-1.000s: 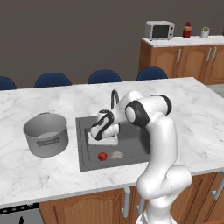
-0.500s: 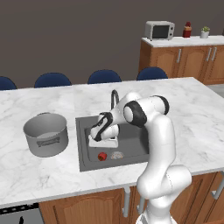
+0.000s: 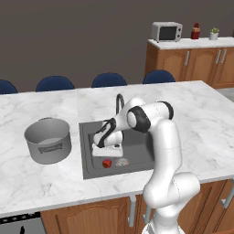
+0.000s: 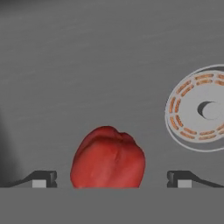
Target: Dump the bell pepper from the pot into the sink. Then turn on the water and wash the bell pepper. Then turn off the water and put the bell pepper back in the pot.
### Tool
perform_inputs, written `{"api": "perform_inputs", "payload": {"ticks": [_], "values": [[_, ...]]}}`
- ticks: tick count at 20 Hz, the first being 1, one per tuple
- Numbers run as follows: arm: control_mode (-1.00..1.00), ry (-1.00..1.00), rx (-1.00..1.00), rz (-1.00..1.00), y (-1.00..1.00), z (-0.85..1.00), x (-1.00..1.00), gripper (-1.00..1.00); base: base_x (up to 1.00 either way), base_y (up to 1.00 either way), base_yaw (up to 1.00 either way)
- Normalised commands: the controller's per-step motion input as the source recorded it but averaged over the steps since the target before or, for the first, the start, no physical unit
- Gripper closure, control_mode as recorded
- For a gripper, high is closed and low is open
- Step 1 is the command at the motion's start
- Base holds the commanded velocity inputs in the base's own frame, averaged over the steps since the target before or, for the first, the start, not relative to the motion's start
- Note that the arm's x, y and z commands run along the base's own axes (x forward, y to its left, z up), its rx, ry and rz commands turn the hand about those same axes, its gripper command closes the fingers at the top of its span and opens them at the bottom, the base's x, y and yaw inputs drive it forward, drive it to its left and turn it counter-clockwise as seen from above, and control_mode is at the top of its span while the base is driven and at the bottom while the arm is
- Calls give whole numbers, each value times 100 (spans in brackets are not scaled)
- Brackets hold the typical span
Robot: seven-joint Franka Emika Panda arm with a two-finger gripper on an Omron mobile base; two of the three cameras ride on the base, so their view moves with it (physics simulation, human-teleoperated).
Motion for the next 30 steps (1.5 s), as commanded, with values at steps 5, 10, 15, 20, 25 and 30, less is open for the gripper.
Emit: {"api": "perform_inputs", "payload": {"ticks": [5, 10, 15, 20, 25, 30], "values": [[-100, 9, 0, 0, 6, -18, 0, -100, 0, 0, 0], [-100, 9, 0, 0, 4, -18, 0, -100, 0, 0, 0], [-100, 9, 0, 0, 6, -20, 0, -100, 0, 0, 0], [-100, 9, 0, 0, 6, -16, 0, -100, 0, 0, 0], [-100, 7, 0, 0, 4, -12, 0, 100, 0, 0, 0], [-100, 5, 0, 0, 0, -4, -3, 100, 0, 0, 0]]}}
